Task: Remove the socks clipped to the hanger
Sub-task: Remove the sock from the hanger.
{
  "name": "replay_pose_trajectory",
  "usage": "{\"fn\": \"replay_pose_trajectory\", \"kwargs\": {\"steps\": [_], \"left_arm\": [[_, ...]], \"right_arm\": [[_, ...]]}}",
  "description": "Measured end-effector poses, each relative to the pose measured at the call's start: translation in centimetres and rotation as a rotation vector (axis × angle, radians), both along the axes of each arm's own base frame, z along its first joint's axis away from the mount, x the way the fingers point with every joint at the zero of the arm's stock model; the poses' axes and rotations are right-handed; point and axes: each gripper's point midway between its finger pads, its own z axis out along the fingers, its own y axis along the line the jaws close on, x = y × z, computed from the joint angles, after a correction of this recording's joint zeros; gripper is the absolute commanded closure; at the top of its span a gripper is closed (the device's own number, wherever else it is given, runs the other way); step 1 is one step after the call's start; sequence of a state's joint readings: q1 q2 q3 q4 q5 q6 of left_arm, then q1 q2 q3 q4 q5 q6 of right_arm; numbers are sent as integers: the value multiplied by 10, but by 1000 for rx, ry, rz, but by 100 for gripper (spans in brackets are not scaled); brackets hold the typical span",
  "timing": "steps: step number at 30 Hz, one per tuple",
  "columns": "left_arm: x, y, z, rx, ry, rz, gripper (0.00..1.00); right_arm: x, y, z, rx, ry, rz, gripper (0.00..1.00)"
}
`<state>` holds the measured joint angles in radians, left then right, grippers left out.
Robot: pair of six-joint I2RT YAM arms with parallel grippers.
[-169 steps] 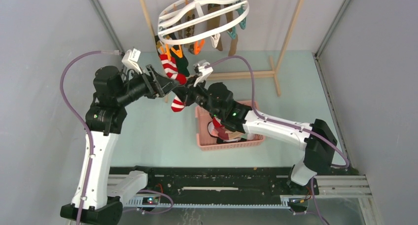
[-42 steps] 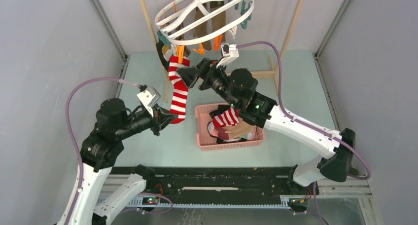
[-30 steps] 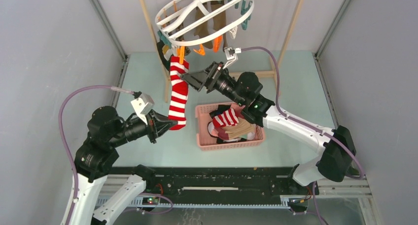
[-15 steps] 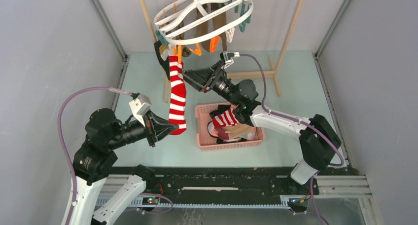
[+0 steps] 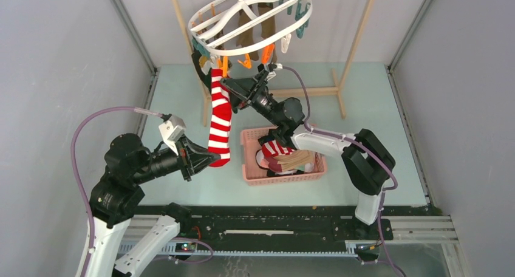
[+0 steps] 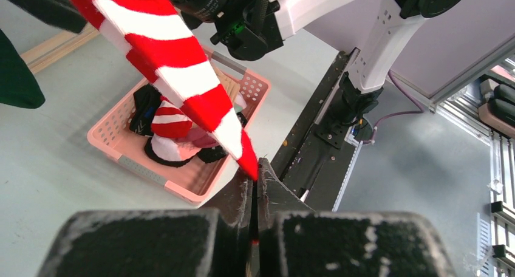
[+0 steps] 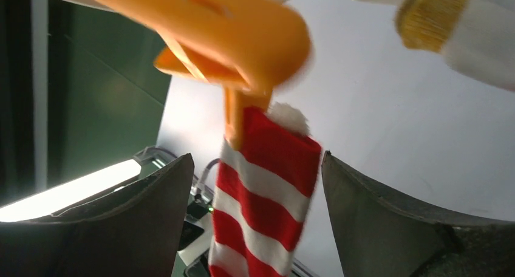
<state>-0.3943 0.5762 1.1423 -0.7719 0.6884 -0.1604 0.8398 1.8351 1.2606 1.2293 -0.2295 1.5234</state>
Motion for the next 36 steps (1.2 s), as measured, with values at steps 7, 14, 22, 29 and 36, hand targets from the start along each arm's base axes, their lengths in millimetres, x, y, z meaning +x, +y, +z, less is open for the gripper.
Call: {"fn": "replay_pose_trajectory", "kwargs": {"steps": [7,14,22,29,36], "left_arm": [[0,0,0,1,-1,0,100],[1,0,-1,3,5,-1,100],[0,-1,-1,1,6,-4,100],[0,-1,-1,0,7,-4,100],[-4,0,1,-8,1,-6,100]], "right_arm": [[4,-10,33,107,-29,13,25],[16,-14,50,181,-25,16,30],[28,-7,45,205,11,20,38],[32,-10,47,218,23,10,48],[35,-12,48,230,37,5,41]]}}
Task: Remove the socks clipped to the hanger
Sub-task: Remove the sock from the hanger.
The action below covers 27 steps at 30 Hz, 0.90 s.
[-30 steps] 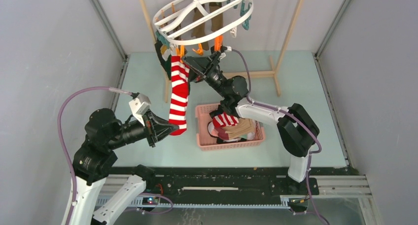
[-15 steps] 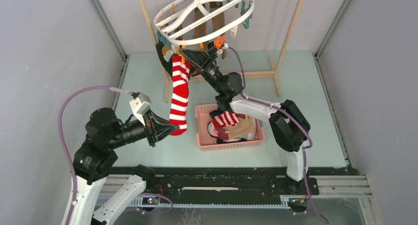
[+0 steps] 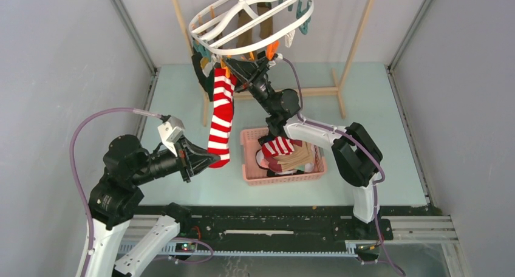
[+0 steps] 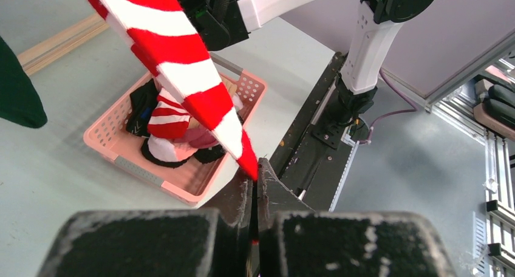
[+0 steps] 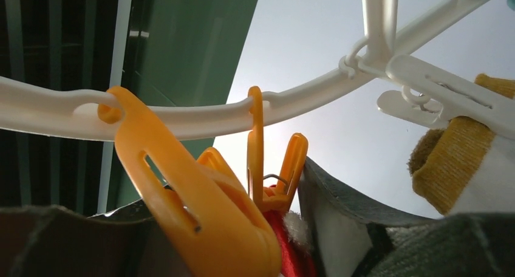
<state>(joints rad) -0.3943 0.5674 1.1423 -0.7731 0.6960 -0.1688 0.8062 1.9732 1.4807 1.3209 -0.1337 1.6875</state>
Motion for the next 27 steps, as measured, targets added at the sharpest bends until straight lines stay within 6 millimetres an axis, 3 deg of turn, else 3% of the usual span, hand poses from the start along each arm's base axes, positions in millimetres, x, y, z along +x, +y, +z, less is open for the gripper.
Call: {"fn": "replay_pose_trajectory", "kwargs": {"steps": [3,9,17,20,22,25,27], "left_arm": [[0,0,0,0,0,-1,100],[-2,-1,0,-2,0,-9,100],[-9,0,-3,1,14,-24,100],[-12,1,-4,2,18,-26,100],[-14,2,-5,4,21,-26,100],[-15,3,-7,9,30,-26,100],[-15,3,-9,15,30,-26,100]], "right_arm": [[2,-1,0,3,4,-3,45],[6,-3,0,6,13,-17,68],[13,-3,-2,5,34,-30,91],[13,-3,-2,2,35,-30,94],[13,-3,-2,1,34,-31,87],[15,-1,-5,-13,41,-31,49],[16,3,-10,-34,48,-30,31]]}}
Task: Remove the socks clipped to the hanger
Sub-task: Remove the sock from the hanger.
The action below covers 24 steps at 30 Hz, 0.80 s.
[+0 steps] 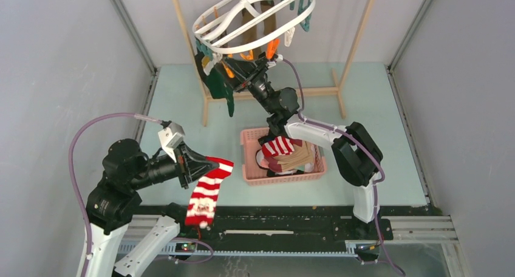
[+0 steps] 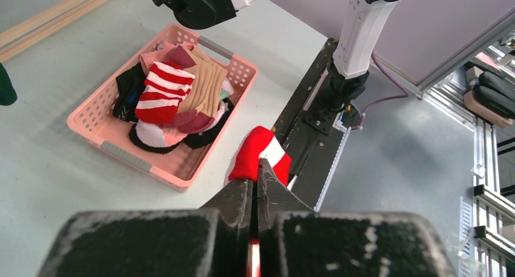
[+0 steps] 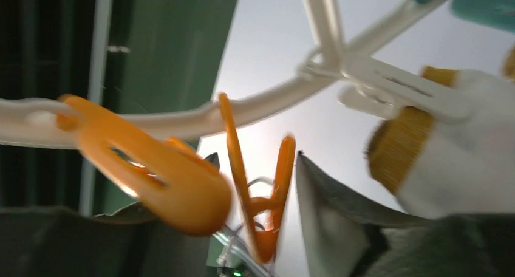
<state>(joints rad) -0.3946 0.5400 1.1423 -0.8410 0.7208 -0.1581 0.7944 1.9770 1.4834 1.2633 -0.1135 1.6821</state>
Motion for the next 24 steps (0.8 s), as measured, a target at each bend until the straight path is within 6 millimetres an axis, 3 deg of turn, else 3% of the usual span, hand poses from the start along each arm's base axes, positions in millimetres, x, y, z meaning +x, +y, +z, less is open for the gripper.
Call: {"fn": "replay_pose_trajectory", "kwargs": {"steps": [4,6,10,14,19,24], "left_arm": [[0,1,-3,16,-4,-2,100],[0,2,-5,26,-11,-4,100],[0,3,-9,49,-21,-7,100],[2,4,-10,64,-32,-8,100],[4,4,-1,70,-65,-12,100],[5,4,13,67,-100,-14,100]], "right_arm": [[0,5,-24,-71,28,-1,7],[-2,7,-41,-120,44,3,1],[-12,9,-61,-200,50,22,0],[-34,7,-65,-258,12,49,0],[-78,0,-74,-334,-67,95,0],[-124,14,-94,-396,-131,205,0]]}}
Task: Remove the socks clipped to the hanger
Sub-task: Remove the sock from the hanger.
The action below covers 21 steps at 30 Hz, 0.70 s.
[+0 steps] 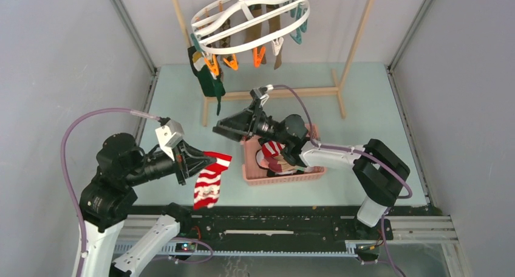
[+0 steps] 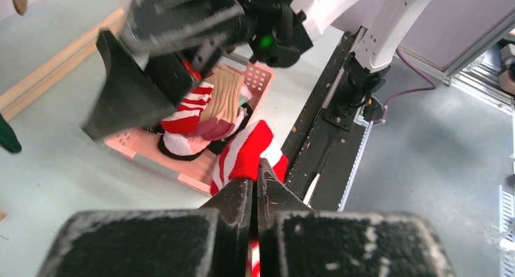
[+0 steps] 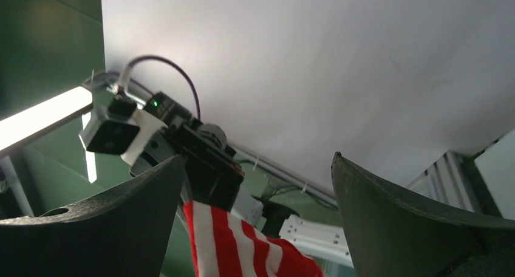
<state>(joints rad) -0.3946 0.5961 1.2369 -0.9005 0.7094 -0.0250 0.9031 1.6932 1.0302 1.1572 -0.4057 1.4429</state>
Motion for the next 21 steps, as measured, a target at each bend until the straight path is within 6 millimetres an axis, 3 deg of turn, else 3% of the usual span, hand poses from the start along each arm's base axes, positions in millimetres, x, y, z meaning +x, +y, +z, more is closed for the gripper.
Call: {"fn": "replay_pose_trajectory", "kwargs": {"steps": [5,9,15,21], "left_arm": [[3,0,10,6,-38,-1,100],[8,2,13,20,-68,13,100],[14,4,12,44,-95,28,100],[22,5,12,61,-118,44,100]], "right_arm": [[-38,13,-13,-15,-39,134,2],[-61,8,-18,0,-68,205,7],[-72,0,-39,-16,-44,238,20],[-77,-2,-36,1,-39,254,27]]}}
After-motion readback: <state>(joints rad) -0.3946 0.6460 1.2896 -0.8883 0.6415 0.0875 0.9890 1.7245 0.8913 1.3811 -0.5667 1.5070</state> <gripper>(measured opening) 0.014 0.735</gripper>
